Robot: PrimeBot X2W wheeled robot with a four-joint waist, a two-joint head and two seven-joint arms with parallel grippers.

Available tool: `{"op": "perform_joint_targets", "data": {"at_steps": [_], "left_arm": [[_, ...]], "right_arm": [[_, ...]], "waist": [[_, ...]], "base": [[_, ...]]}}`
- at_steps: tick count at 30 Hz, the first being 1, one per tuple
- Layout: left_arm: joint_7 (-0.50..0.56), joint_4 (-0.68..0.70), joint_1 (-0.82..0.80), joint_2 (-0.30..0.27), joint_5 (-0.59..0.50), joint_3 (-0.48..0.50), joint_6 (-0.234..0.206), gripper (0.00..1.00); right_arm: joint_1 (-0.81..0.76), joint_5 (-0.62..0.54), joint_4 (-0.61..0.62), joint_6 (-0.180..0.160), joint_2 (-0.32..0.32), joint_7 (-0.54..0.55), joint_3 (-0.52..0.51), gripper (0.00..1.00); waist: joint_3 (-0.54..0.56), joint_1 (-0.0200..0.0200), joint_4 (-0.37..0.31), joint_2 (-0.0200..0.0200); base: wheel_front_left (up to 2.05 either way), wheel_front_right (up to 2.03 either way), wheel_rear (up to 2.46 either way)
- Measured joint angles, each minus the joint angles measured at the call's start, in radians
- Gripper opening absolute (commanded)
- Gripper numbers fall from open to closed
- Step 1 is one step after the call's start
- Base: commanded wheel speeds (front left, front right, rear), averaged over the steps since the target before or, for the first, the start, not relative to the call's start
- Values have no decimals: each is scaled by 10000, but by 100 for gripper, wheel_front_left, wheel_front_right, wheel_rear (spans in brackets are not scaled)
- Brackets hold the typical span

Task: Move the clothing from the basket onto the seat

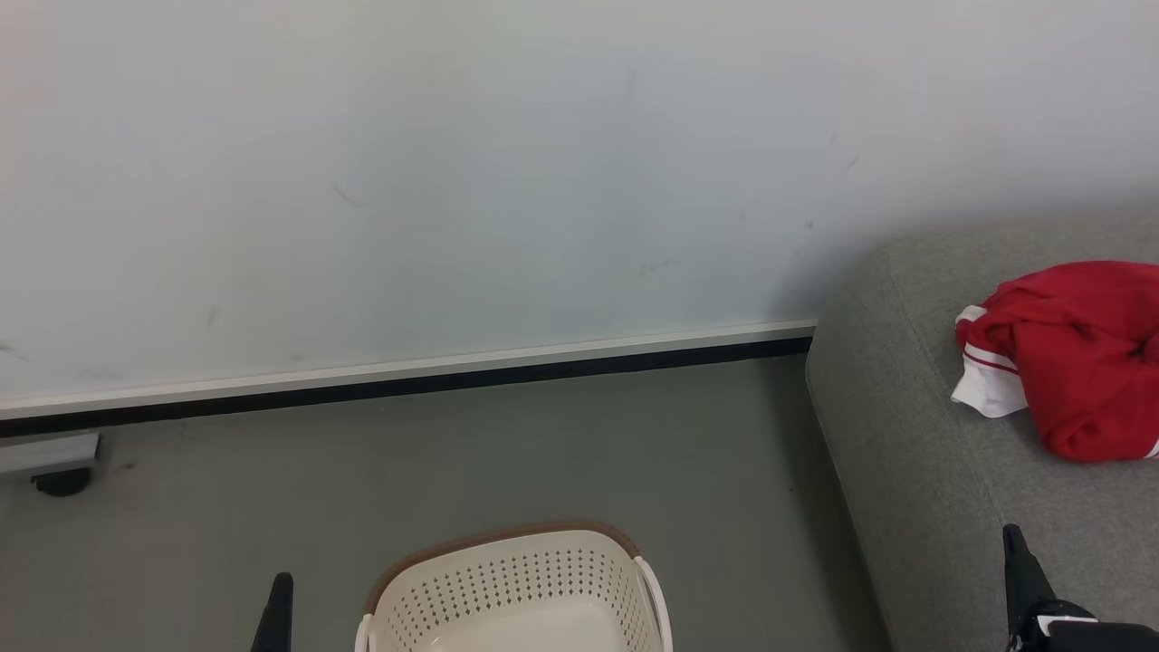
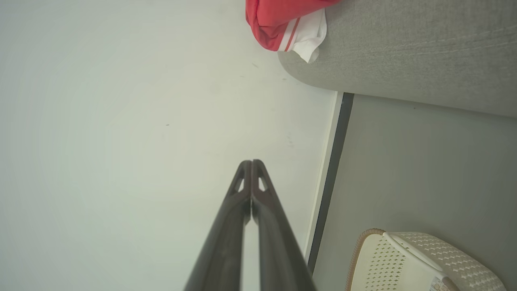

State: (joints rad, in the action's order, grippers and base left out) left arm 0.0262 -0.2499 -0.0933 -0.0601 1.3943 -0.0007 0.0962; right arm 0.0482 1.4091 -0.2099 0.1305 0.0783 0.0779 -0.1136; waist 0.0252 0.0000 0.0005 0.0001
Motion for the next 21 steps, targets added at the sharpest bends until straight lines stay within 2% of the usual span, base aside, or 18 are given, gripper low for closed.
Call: {"op": "perform_joint_targets", "data": {"at_steps": [21], "left_arm": [[389,-395,-546,67,1701,178,257,0]], "right_arm": [[253,1519,-123,0,-167,493,-652,0]], "waist": [[-257,0,-7,-1]], "base": [[0,0,0]]}}
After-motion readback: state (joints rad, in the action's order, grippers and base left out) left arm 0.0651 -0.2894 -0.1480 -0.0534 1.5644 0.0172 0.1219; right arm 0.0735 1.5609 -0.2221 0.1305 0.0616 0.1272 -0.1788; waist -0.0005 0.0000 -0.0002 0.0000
